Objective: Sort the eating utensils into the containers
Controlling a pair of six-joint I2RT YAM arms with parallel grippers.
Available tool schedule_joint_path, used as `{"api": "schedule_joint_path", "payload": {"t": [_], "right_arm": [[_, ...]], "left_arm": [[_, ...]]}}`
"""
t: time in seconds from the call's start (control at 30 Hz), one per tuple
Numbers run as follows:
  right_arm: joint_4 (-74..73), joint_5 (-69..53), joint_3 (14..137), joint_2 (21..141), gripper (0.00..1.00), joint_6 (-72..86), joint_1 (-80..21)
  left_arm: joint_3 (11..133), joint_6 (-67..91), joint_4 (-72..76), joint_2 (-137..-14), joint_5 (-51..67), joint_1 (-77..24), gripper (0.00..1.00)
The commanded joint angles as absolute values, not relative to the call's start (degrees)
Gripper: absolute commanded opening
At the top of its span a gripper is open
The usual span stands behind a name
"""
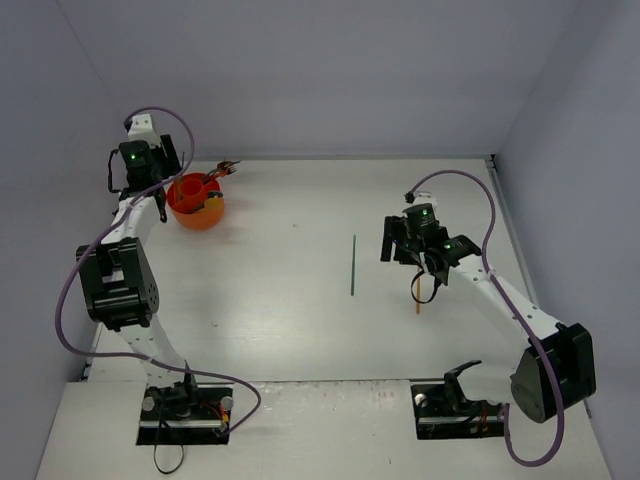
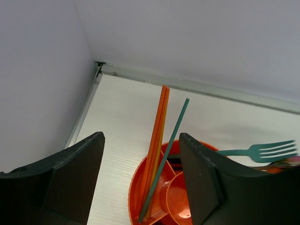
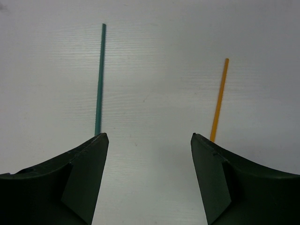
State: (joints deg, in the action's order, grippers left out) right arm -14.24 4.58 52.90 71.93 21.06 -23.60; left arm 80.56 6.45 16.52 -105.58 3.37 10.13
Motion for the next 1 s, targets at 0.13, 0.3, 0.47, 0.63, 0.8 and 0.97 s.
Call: {"api": "schedule_joint_path", "payload": {"t": [0.13, 0.3, 0.47, 0.63, 0.8, 0.97], "right_arm": [[-18.95, 7.36, 52.0, 78.55, 0.63, 27.68, -21.75], [-20.51, 7.47, 50.29, 79.98, 0.6, 30.0, -19.28], [-22.04, 7.0, 48.33, 80.11, 0.6, 30.74, -16.67], [-21.97, 4.1, 46.19, 81.95, 0.6, 29.62, -14.16], [-21.74, 3.26, 44.83, 84.54, 0.56, 29.12, -13.36], [-20.88, 2.45, 44.91, 87.49, 0.48, 27.97, -13.37]], "left_arm": [[83.31, 14.57, 8.62, -92.12, 2.53, 10.33, 0.7], [85.74, 18.35, -1.55, -86.69, 6.61, 8.97, 0.71], [86.88, 16.14, -8.94, -83.42, 6.74, 3.06, 0.72], [85.48, 17.48, -9.63, -81.39, 9.48, -3.89, 0.72], [84.69, 17.95, -9.46, -80.54, 10.19, -9.12, 0.72], [84.56, 19.2, -8.76, -80.66, 10.67, -13.02, 0.72]]}}
